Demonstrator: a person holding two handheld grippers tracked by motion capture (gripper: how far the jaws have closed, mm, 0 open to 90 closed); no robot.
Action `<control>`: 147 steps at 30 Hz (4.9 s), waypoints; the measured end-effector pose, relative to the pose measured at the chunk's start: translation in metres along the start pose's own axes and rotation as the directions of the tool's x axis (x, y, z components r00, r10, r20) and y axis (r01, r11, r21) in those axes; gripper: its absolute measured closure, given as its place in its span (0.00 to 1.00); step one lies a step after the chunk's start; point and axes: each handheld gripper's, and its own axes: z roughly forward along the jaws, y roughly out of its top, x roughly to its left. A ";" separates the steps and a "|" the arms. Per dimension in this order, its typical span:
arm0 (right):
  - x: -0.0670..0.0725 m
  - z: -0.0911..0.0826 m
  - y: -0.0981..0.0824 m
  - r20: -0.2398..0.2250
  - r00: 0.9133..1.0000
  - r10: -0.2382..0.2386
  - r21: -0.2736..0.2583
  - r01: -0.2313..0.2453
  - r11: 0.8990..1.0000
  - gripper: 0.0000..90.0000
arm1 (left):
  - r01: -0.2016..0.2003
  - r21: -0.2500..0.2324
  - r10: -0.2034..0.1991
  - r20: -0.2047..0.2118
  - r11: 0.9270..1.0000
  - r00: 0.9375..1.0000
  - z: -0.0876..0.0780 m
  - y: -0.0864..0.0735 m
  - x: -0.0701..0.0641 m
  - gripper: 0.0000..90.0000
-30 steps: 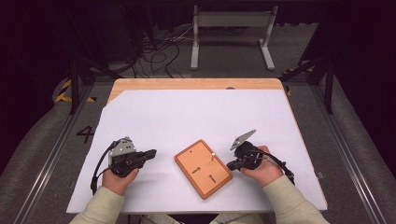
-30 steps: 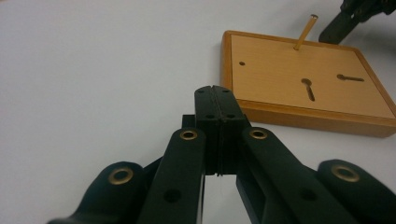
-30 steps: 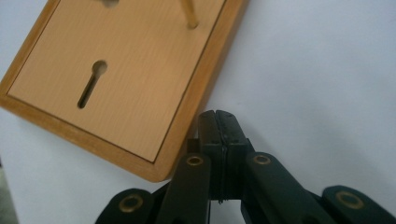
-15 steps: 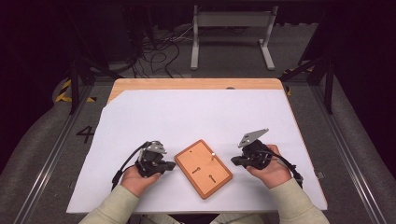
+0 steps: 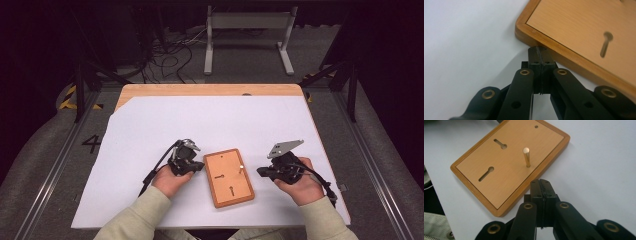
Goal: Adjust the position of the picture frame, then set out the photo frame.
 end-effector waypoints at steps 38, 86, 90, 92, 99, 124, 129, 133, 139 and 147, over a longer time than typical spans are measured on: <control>0.048 0.074 0.023 -0.230 0.961 -0.153 0.219 0.205 0.954 1.00 | 0.116 -0.245 -0.137 -0.070 0.963 0.988 -0.086 -0.058 0.044 0.88; -0.068 0.163 0.160 0.061 0.994 -0.090 0.305 0.067 0.950 1.00 | 0.017 -0.397 -0.121 -0.240 0.918 0.963 -0.125 -0.122 0.042 0.63; -0.067 0.163 0.155 0.053 0.993 -0.101 0.359 0.075 0.930 1.00 | 0.015 -0.390 -0.115 -0.234 0.921 0.965 -0.124 -0.121 0.040 0.63; -0.065 0.158 0.150 0.047 0.994 -0.100 0.393 0.074 0.917 1.00 | 0.009 -0.392 -0.108 -0.231 0.920 0.967 -0.122 -0.119 0.038 0.63; -0.056 0.134 0.125 -0.001 0.996 -0.088 0.410 0.081 0.908 1.00 | -0.030 -0.369 -0.045 -0.193 0.929 0.980 -0.118 -0.113 0.026 0.67; -0.013 0.025 0.034 0.014 0.996 -0.086 -0.254 0.087 0.963 0.76 | -0.102 -0.444 0.066 -0.094 0.890 0.993 -0.113 -0.096 0.001 0.68; -0.011 0.011 0.021 0.031 0.998 -0.055 -0.317 0.062 0.946 0.73 | -0.082 -0.437 0.038 -0.109 0.896 0.993 -0.106 -0.090 0.000 0.54; -0.011 0.001 0.012 0.051 0.998 -0.045 -0.346 0.060 0.936 0.71 | -0.076 -0.405 0.043 -0.090 0.911 0.995 -0.101 -0.084 -0.001 0.40; -0.015 -0.004 -0.001 0.073 0.997 -0.030 -0.366 0.055 0.929 0.69 | -0.124 -0.414 0.117 -0.042 0.902 0.992 -0.088 -0.078 -0.004 0.23; -0.018 -0.005 -0.009 0.056 0.998 -0.024 -0.356 0.042 0.933 0.68 | -0.123 -0.398 0.136 0.004 0.909 0.991 -0.081 -0.070 -0.021 0.31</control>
